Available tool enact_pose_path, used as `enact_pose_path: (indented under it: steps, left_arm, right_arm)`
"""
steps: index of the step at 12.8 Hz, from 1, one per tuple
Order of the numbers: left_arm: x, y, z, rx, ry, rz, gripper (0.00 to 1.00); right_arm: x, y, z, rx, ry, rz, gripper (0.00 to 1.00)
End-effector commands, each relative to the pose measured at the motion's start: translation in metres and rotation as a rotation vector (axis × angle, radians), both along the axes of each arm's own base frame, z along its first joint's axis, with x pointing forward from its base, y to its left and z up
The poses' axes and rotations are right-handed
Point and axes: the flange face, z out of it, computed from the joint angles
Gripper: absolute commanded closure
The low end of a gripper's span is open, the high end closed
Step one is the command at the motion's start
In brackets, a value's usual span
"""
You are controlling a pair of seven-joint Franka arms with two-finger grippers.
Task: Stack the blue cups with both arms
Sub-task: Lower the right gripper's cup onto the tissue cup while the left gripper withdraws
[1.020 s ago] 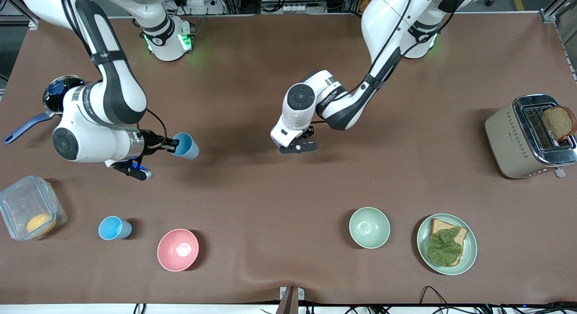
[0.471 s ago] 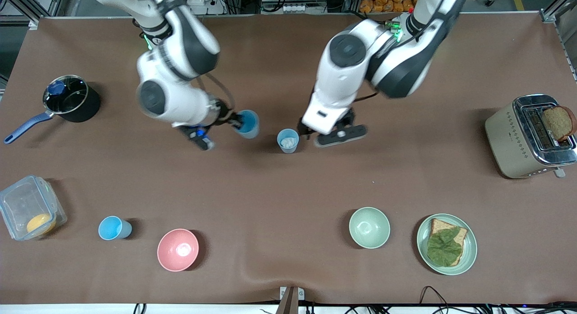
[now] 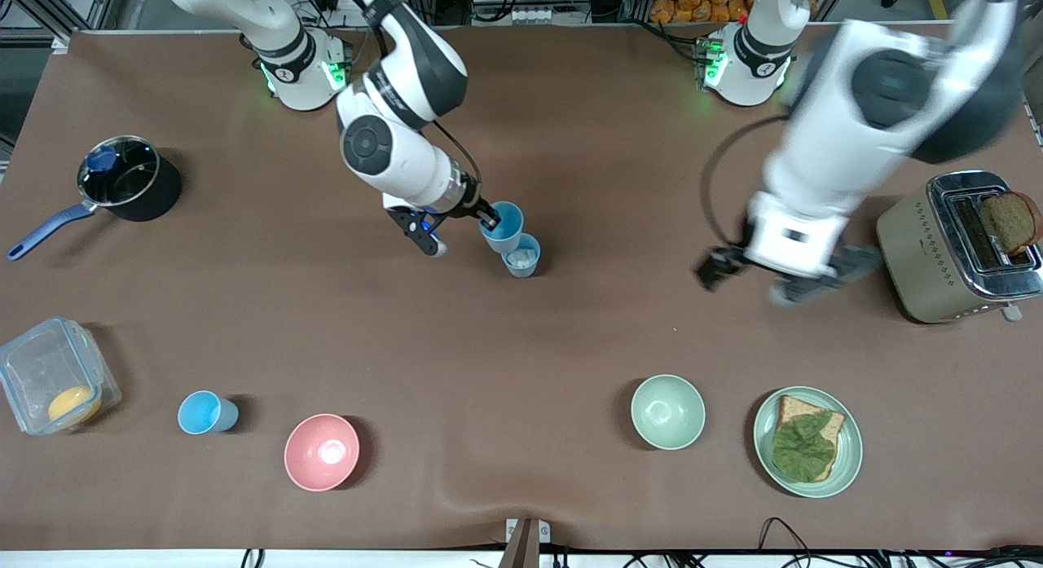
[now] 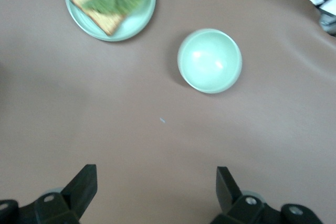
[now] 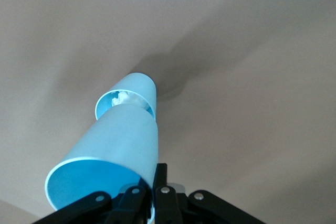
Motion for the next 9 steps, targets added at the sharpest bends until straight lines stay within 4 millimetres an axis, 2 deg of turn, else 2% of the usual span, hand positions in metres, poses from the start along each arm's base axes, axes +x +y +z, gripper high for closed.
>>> enact_pose_path:
  steps: [1, 3, 6, 8, 9]
  left_arm:
    - [-0.006, 0.04, 0.022, 0.045, -0.02, -0.104, 0.0]
    - [-0.012, 0.062, 0.04, 0.06, -0.018, -0.102, 0.0]
    - [-0.019, 0.073, 0.062, 0.076, -0.043, -0.155, 0.0]
    - [-0.019, 0.084, 0.068, 0.092, -0.05, -0.232, 0.0]
    - [-0.022, 0.093, 0.078, 0.091, -0.065, -0.236, 0.0]
  right_arm:
    - [0.0, 0.015, -0.008, 0.008, 0.012, -0.033, 1.0]
    - [0.001, 0.019, -0.016, 0.007, 0.002, -0.052, 1.0]
    - [-0.002, 0.03, -0.025, 0.003, 0.007, -0.047, 1.0]
    - [-0.001, 0.029, -0.027, 0.001, 0.009, -0.043, 0.99]
    - [0.004, 0.024, -0.026, 0.0, 0.014, -0.055, 0.2]
